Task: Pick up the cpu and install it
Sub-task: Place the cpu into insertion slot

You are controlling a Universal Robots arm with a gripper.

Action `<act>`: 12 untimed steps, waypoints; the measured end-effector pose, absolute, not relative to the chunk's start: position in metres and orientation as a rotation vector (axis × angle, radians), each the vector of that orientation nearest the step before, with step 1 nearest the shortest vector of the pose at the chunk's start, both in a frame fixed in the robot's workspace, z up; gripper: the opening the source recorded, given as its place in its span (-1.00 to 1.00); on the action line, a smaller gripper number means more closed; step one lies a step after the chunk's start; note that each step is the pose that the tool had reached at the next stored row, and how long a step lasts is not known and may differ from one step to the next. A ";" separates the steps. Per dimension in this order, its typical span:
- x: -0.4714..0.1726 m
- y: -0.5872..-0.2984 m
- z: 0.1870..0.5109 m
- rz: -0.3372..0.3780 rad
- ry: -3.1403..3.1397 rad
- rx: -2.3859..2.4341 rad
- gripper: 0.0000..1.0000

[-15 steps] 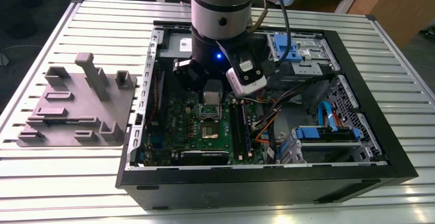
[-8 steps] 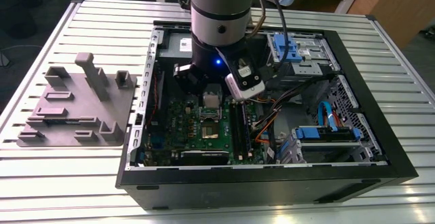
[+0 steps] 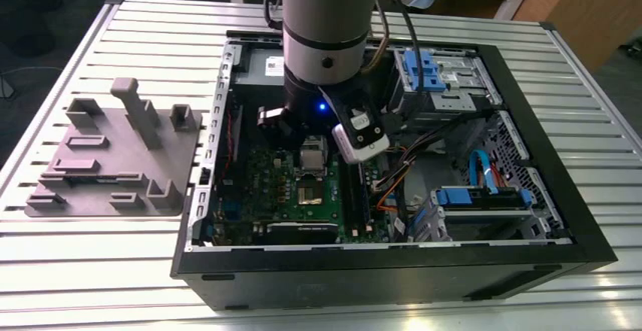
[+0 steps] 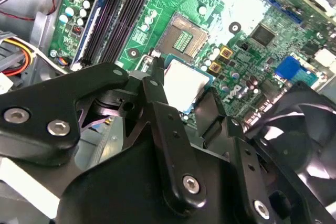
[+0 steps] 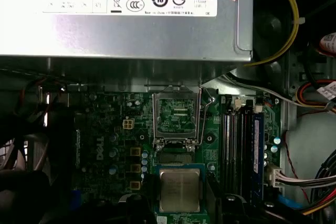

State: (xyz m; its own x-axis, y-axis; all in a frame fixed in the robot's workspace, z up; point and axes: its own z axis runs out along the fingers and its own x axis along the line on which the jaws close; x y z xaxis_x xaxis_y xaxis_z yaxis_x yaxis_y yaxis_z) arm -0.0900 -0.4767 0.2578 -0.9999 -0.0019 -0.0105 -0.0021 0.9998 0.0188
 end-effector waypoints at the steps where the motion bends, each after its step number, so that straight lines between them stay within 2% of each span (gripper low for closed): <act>1: -0.090 -0.477 0.256 0.030 3.131 -0.003 -0.06; 12: -0.089 -0.478 0.244 0.029 3.131 -0.003 -0.06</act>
